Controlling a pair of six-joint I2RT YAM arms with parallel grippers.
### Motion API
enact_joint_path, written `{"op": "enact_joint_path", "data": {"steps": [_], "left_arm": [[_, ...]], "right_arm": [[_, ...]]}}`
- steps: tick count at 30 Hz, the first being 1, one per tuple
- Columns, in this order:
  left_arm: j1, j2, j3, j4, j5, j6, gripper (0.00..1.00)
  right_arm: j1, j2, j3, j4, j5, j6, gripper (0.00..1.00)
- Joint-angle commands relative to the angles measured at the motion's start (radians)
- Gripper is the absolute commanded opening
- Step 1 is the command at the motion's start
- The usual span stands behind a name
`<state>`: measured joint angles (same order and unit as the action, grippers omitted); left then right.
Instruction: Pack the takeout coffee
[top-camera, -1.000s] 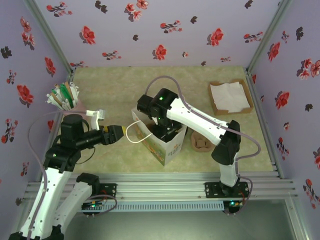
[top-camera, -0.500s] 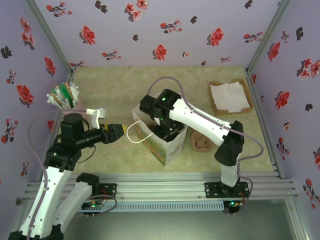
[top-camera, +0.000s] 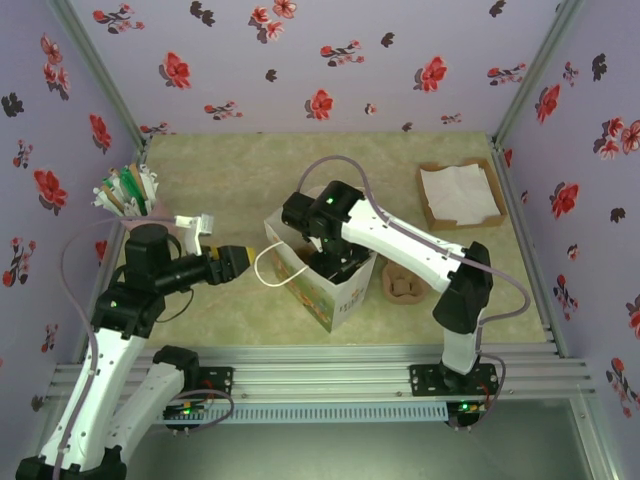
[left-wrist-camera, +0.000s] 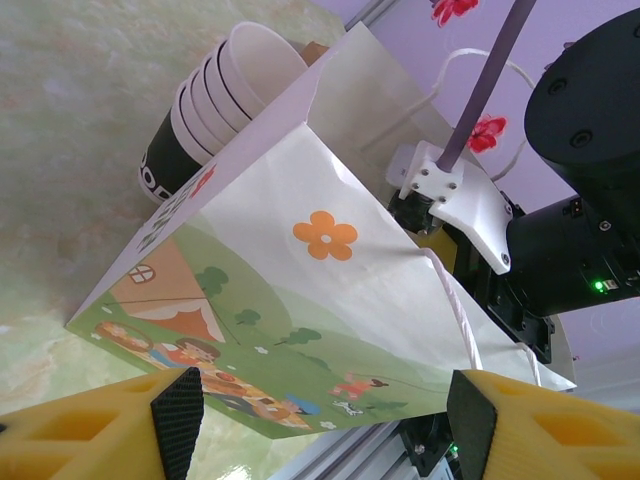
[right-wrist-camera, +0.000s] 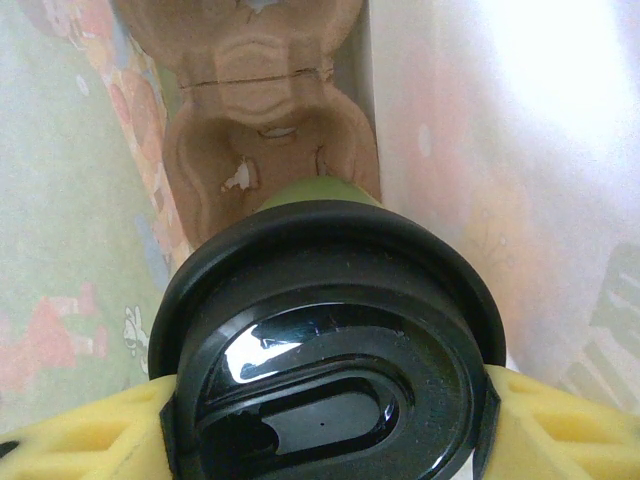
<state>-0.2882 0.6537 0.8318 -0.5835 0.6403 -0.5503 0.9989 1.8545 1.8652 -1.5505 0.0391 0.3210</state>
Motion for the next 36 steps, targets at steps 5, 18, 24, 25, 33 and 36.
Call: {"op": "enact_joint_path", "data": {"steps": [5, 18, 24, 25, 33, 36], "left_arm": [[-0.012, 0.004, -0.016, 0.046, 0.007, -0.007, 0.69], [-0.026, 0.004, -0.031, 0.063, 0.006, -0.003, 0.71], [-0.027, 0.006, -0.030, 0.066, 0.004, -0.005, 0.71], [-0.029, 0.006, -0.029, 0.066, 0.004, -0.005, 0.71], [-0.034, 0.018, -0.039, 0.082, 0.004, -0.010, 0.72], [-0.038, 0.036, -0.043, 0.088, 0.005, -0.011, 0.71]], "right_arm": [[-0.008, -0.045, -0.023, 0.022, -0.027, -0.017, 0.64], [-0.009, -0.057, -0.053, 0.046, -0.034, -0.017, 0.63], [-0.009, -0.062, -0.070, 0.060, -0.046, -0.019, 0.63], [-0.009, -0.066, -0.074, 0.072, -0.057, -0.019, 0.63], [-0.011, -0.109, -0.109, 0.114, -0.068, -0.025, 0.63], [-0.011, -0.121, -0.136, 0.135, -0.071, -0.025, 0.63]]}}
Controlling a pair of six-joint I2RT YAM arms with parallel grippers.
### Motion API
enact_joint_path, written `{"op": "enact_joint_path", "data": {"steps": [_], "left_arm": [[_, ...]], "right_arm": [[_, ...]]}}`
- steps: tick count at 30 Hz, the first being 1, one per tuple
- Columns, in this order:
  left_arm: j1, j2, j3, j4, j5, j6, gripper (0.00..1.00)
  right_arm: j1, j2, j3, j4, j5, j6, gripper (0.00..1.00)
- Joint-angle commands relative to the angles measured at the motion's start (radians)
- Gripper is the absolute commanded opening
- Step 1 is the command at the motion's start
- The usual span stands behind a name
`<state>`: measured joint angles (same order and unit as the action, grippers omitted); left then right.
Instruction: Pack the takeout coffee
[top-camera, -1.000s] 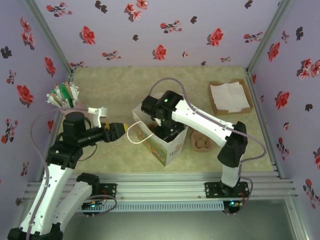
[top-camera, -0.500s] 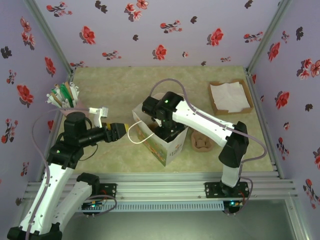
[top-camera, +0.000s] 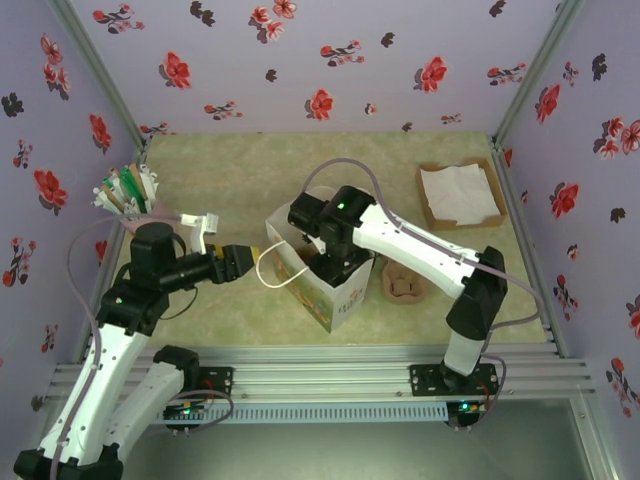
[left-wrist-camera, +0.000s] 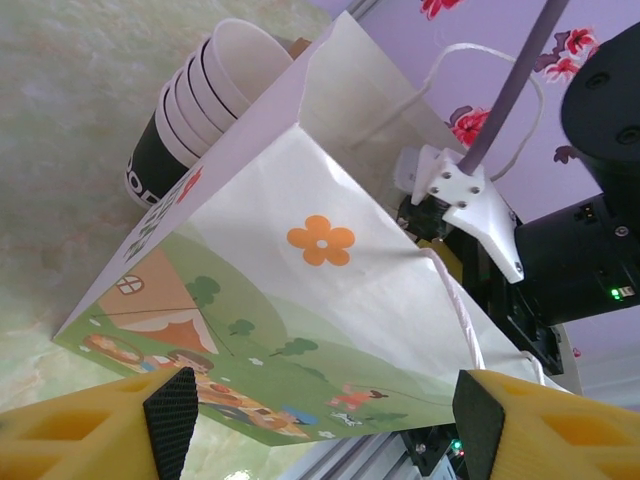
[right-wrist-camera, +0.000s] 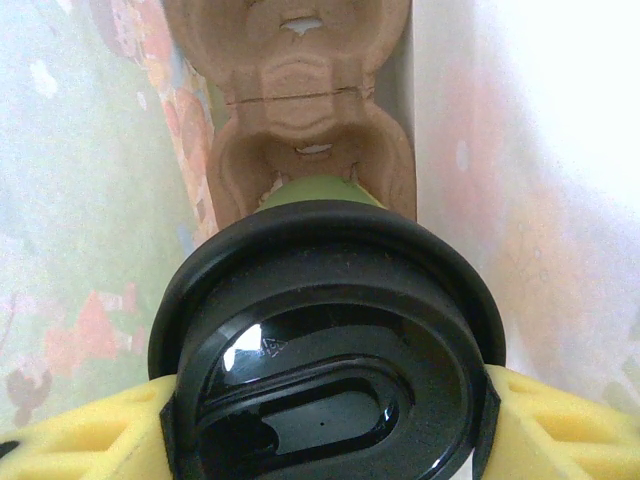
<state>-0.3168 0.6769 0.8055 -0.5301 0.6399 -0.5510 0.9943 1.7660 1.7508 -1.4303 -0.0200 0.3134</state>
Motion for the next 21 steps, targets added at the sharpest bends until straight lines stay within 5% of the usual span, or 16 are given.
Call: {"op": "enact_joint_path", "data": {"steps": [1, 21], "left_arm": [[-0.011, 0.015, -0.018, 0.036, 0.004, -0.013, 0.71], [-0.021, 0.015, -0.039, 0.060, 0.002, -0.021, 0.71]], "right_arm": [[-0.006, -0.036, -0.030, 0.022, -0.015, -0.019, 0.64], [-0.007, -0.013, -0.077, 0.075, -0.015, -0.016, 0.63]]}}
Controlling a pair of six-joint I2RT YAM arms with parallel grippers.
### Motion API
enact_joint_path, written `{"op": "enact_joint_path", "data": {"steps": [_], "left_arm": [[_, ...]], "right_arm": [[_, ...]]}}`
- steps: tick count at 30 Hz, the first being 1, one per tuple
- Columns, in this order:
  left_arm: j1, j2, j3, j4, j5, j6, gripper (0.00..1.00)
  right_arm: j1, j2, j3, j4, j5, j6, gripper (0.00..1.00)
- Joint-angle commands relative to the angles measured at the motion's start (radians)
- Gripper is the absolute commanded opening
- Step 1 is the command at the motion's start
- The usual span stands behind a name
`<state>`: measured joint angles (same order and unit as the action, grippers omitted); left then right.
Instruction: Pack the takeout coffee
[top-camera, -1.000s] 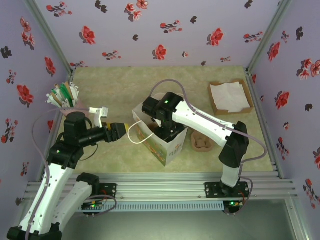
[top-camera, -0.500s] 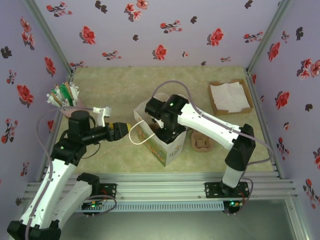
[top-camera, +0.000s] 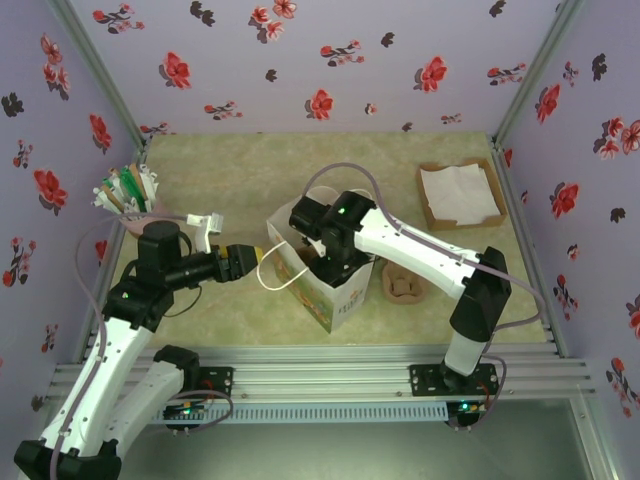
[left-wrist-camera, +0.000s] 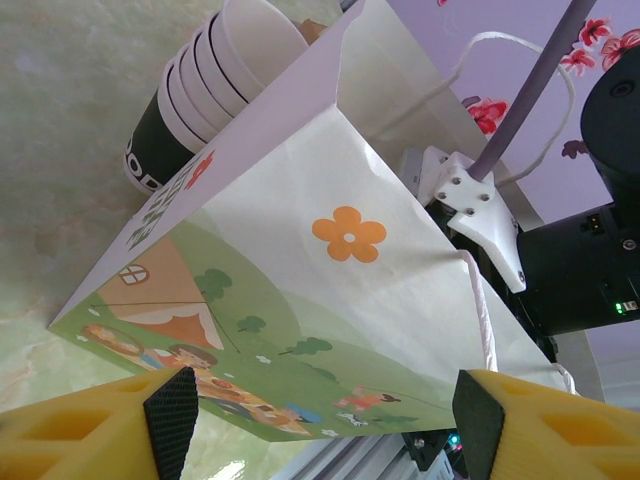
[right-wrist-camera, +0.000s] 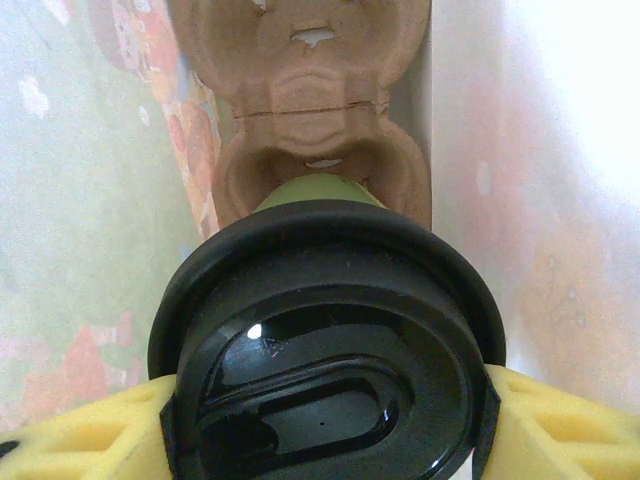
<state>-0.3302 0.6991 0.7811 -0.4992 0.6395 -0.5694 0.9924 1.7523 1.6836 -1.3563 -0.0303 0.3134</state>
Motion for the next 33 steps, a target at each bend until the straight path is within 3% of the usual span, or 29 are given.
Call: {"op": "enact_joint_path", "data": {"steps": [1, 33], "left_arm": [[-0.007, -0.006, -0.014, 0.030, 0.002, -0.002, 0.71], [-0.008, -0.009, -0.008, 0.033, -0.006, 0.000, 0.71]], "right_arm": [[-0.005, 0.002, -0.010, 0.002, -0.006, -0.017, 0.63], [-0.005, 0.003, -0.016, 0.012, -0.013, -0.016, 0.63]]}}
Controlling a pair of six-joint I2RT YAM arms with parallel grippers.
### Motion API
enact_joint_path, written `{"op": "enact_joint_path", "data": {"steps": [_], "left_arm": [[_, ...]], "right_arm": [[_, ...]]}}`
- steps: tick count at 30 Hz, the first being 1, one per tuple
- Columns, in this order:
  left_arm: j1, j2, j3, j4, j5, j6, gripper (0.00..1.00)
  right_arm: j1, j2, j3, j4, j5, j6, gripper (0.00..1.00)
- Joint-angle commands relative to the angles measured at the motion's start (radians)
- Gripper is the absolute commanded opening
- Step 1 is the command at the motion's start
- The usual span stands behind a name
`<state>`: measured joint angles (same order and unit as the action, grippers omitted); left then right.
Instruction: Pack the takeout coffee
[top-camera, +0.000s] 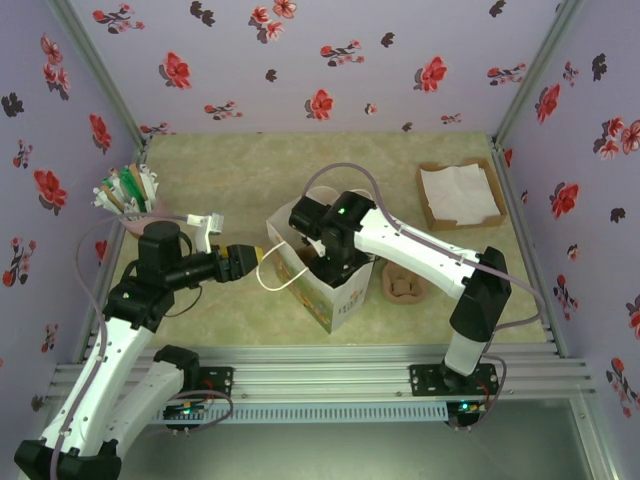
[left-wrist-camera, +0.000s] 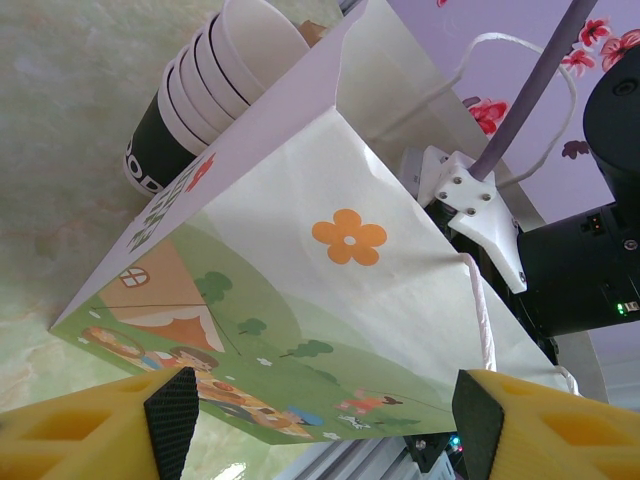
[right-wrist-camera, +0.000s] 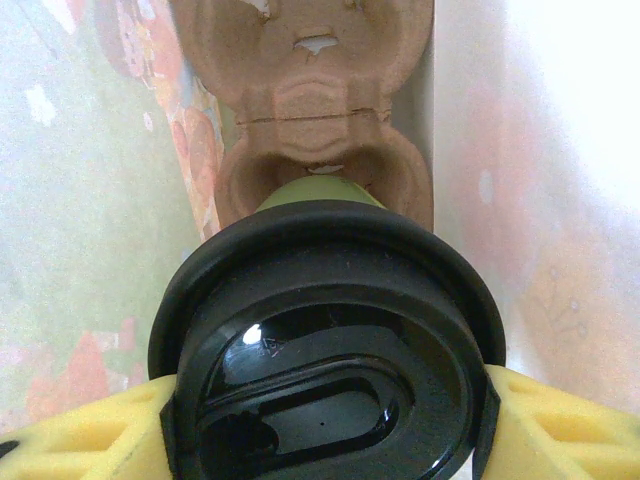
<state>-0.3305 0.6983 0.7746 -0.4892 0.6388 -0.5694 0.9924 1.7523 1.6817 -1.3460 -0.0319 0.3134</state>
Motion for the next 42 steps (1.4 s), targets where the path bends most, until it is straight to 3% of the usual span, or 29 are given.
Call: {"op": "enact_joint_path", "data": {"steps": [1, 42], "left_arm": [[-0.007, -0.008, -0.003, 0.021, -0.005, -0.001, 0.71], [-0.009, -0.013, -0.011, 0.021, -0.007, -0.003, 0.71]], "right_arm": [[-0.005, 0.001, -0.017, 0.004, -0.011, -0.016, 0.63], [-0.020, 0.047, -0.167, 0.139, -0.057, -0.003, 0.63]]}}
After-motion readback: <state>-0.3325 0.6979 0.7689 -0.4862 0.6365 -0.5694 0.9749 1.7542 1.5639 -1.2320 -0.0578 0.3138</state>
